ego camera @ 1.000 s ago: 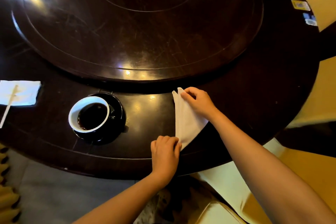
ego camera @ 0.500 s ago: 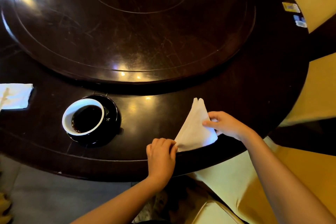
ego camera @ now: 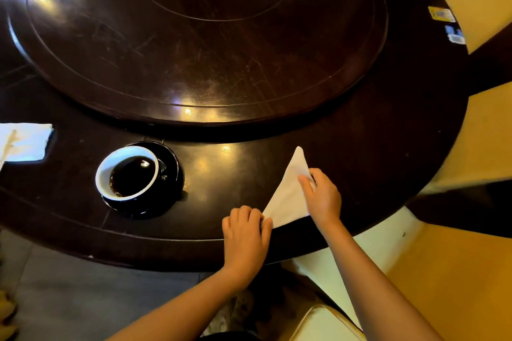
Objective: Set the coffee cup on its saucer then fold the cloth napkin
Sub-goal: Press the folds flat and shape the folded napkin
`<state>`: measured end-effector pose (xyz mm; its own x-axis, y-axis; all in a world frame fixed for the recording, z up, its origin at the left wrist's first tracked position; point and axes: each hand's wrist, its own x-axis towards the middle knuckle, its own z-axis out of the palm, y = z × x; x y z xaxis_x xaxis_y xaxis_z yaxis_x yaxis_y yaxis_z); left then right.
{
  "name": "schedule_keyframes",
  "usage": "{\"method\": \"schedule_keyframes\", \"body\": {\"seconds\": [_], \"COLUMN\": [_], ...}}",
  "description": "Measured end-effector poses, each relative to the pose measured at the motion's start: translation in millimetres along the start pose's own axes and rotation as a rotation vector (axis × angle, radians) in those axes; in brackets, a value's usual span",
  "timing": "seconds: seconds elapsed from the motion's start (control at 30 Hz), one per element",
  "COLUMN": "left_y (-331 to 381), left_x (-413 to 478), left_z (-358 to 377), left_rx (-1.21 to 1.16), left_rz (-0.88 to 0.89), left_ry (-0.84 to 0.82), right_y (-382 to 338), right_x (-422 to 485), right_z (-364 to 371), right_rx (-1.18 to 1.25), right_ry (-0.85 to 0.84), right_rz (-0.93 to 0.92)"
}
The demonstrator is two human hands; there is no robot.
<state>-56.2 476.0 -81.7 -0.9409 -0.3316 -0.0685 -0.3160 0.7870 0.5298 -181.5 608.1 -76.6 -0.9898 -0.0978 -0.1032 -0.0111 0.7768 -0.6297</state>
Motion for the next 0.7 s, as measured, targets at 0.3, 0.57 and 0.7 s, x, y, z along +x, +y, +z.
{"method": "schedule_keyframes", "body": {"seconds": [0.3,0.57,0.7], "left_y": [3,4,7], "left_x": [12,14,11], "left_z": [6,6,7], "left_rx": [0.094,0.064,0.126], "left_rz": [-0.033,-0.052,-0.008], "left_ry": [-0.068,-0.048,0.035], "right_y": [-1,-18,-16], "right_x": [18,16,-5], "right_z": [-8,-18,9], "right_rx": [0.271,-0.058,-0.497], "right_ry": [0.028,0.076,-0.495], "right_rz": [0.07,-0.304,-0.706]}}
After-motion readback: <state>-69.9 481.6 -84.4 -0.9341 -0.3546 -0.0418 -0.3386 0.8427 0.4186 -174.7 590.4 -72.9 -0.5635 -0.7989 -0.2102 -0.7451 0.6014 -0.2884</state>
